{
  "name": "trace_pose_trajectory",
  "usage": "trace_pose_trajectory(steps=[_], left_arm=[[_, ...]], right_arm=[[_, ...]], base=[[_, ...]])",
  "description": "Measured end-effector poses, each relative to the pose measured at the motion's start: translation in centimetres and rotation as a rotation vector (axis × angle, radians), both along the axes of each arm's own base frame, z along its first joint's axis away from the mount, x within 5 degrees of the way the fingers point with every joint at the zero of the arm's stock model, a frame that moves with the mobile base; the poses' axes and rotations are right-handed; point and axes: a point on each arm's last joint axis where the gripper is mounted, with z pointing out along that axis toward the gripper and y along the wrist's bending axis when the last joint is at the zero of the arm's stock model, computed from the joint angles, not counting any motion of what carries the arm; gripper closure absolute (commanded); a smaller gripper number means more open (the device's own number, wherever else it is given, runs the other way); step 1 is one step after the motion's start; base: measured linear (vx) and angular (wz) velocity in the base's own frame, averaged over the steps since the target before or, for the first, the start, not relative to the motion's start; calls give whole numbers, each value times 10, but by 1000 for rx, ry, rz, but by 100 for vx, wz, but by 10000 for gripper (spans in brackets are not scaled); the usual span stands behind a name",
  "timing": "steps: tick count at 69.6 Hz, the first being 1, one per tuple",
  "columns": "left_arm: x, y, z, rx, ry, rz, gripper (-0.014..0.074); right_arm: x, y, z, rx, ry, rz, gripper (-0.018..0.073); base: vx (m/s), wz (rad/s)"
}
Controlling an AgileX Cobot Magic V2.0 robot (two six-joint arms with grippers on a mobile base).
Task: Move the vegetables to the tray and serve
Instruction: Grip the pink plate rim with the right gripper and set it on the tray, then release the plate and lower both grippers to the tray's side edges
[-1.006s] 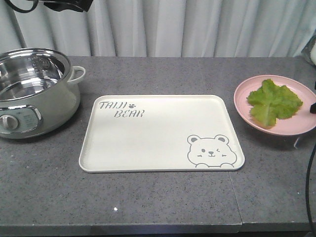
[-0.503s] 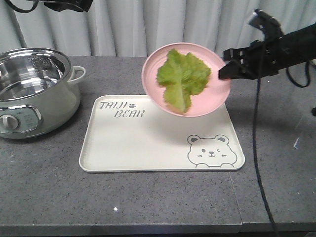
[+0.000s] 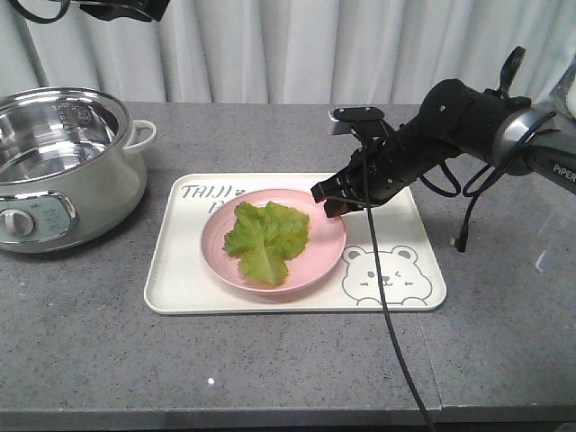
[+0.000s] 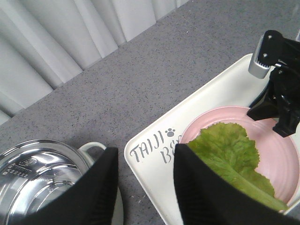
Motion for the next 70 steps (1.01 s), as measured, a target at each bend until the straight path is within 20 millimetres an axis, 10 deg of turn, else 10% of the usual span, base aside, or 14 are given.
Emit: trace_pose_trajectory(steps=[13,24,50,70], left_arm=[[0,0,0,0,0,0,325],[0,0,0,0,0,0,325],[2,4,0,-99,32,142,325],[18,6,-48,-33,167,298,325]], right_arm=[[2,-1,0,-20,-25,-5,109],[5,-3,13,-52,-35,-16,103],[-16,-50,132,-278,-84,-289,132],[-21,-54,101,-295,48,-333,132]], base=[[0,0],[0,0],[0,0],[0,0]])
